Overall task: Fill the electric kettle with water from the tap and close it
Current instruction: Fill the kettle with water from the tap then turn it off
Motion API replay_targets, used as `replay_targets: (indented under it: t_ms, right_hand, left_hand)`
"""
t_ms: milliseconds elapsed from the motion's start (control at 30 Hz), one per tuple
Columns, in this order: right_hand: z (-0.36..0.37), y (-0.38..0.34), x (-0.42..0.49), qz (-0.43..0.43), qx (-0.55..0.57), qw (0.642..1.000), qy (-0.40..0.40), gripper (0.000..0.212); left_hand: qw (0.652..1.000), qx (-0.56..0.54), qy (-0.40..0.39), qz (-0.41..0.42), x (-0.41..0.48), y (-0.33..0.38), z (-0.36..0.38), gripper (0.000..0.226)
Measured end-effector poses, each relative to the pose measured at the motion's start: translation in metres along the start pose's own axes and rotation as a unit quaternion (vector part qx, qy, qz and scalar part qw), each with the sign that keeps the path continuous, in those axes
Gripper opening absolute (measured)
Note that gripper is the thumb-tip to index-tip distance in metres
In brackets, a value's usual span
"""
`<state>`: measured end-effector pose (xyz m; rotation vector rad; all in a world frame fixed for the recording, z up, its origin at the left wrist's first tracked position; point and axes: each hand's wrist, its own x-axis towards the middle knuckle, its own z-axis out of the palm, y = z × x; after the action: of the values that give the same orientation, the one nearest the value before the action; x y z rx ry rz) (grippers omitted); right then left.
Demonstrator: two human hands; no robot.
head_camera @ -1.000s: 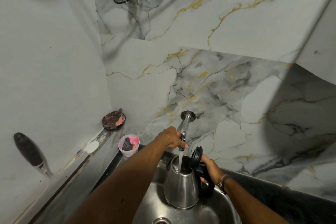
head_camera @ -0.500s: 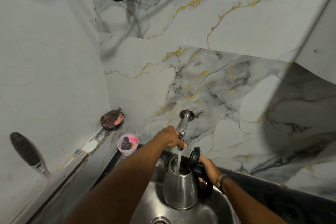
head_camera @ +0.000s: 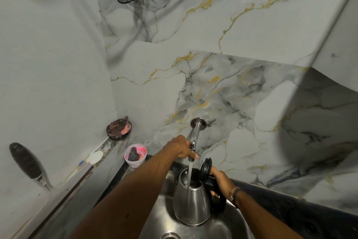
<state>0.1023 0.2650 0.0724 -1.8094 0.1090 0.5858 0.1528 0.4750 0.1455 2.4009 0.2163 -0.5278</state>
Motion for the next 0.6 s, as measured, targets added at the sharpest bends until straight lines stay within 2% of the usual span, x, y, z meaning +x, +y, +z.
replay_targets:
  t_ms: [100, 300, 600]
  right_hand:
    - [0.0002, -0.0011, -0.0038, 0.006, 0.000, 1.000, 0.012, 0.046]
    - [-0.0008, 0.0052, -0.0036, 0.011, 0.003, 1.000, 0.003, 0.066]
    - [0.0007, 0.0051, -0.0012, 0.009, -0.001, 1.000, -0.002, 0.061]
  left_hand:
    - [1.000, 0.002, 0.000, -0.001, -0.0001, -0.0006, 0.0003, 0.058]
    - [1.000, 0.010, 0.000, 0.003, 0.0011, -0.0007, 0.0000, 0.055]
    - [1.000, 0.007, -0.002, 0.000, 0.0015, -0.0003, 0.0000, 0.055]
